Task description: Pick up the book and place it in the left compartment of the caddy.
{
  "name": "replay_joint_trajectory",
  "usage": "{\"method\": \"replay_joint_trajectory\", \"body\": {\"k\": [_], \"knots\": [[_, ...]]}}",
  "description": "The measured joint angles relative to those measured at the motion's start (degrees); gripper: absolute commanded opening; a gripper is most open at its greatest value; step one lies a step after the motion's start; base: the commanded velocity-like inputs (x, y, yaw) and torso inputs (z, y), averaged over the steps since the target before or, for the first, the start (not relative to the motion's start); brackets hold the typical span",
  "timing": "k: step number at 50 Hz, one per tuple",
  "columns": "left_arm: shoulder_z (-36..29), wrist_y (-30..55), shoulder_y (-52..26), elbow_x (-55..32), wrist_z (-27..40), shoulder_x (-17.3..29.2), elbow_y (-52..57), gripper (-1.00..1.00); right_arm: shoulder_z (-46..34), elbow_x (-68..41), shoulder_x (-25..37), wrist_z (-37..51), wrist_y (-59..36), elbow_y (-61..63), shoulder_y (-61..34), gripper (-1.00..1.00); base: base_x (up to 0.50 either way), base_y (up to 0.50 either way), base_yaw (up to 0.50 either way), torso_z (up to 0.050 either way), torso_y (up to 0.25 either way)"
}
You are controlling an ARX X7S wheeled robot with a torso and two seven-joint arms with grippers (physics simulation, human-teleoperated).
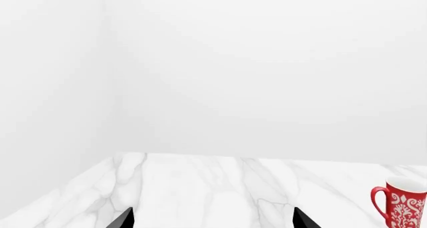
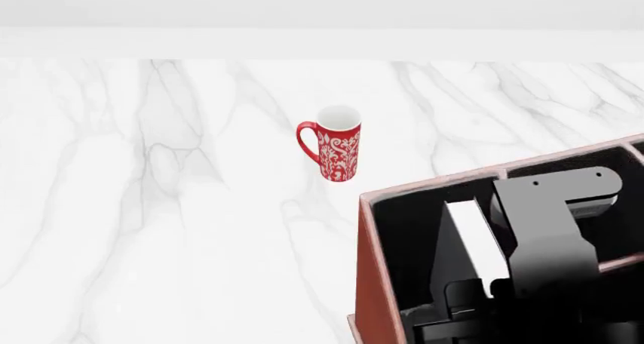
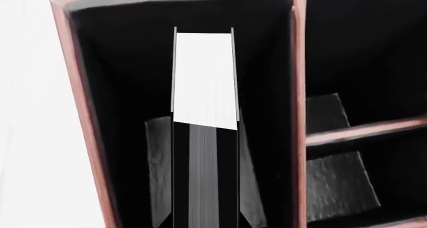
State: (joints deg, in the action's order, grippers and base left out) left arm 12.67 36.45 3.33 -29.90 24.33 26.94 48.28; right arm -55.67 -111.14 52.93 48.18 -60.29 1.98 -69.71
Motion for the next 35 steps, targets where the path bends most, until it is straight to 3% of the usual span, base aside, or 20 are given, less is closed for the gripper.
{"method": "replay_joint_trajectory", "body": {"k": [35], "knots": [[-0.14,-0.38,0.19,-0.56,0.57,0.51,0.02,1.00,-2.09,8.42,-0.38,-6.44,1.32,0.62,3.30,-1.00,0.00,0.00,0.00,0.000,0.001]]}}
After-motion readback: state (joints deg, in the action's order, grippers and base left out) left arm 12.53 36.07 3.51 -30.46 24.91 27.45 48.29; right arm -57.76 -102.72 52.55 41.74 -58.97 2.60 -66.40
